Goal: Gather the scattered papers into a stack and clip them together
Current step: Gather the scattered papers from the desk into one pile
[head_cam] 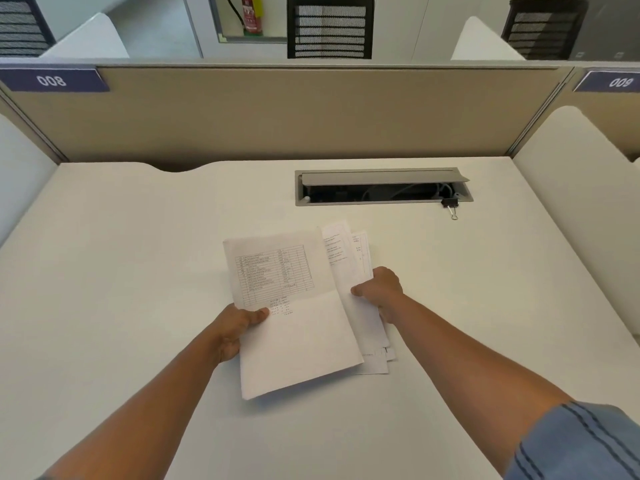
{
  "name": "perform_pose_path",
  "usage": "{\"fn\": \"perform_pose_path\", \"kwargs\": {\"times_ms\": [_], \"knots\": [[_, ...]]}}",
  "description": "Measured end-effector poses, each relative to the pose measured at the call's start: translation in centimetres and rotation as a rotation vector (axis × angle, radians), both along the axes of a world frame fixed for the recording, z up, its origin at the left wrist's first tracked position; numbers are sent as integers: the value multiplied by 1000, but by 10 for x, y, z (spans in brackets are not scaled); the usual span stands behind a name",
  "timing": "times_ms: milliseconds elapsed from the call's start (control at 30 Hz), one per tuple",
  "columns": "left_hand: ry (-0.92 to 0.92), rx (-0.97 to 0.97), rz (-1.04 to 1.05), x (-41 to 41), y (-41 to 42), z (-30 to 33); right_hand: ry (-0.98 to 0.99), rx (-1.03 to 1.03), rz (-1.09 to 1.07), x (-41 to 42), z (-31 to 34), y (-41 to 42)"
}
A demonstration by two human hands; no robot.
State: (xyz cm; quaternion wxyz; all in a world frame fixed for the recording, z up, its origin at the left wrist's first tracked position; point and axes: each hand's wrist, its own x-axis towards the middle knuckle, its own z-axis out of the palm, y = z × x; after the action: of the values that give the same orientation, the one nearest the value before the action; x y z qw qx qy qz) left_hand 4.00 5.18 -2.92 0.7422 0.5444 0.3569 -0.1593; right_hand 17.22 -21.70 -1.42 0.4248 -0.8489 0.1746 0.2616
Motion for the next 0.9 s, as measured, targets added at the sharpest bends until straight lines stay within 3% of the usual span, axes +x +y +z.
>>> {"fn": "perform_pose_path", "kwargs": {"times_ms": [233,467,700,900], "knots": [[2,-14,-2,0,0,1,8,218,-102,-5,-2,-3],[15,33,-8,1,3,3,-89,91,-124,-4,3,-29],[18,280,13,9,37,20,-205,63,-203,9,28,-70],[-16,366,-23,14,49,38,-238,129,-179,24,58,-88]]}}
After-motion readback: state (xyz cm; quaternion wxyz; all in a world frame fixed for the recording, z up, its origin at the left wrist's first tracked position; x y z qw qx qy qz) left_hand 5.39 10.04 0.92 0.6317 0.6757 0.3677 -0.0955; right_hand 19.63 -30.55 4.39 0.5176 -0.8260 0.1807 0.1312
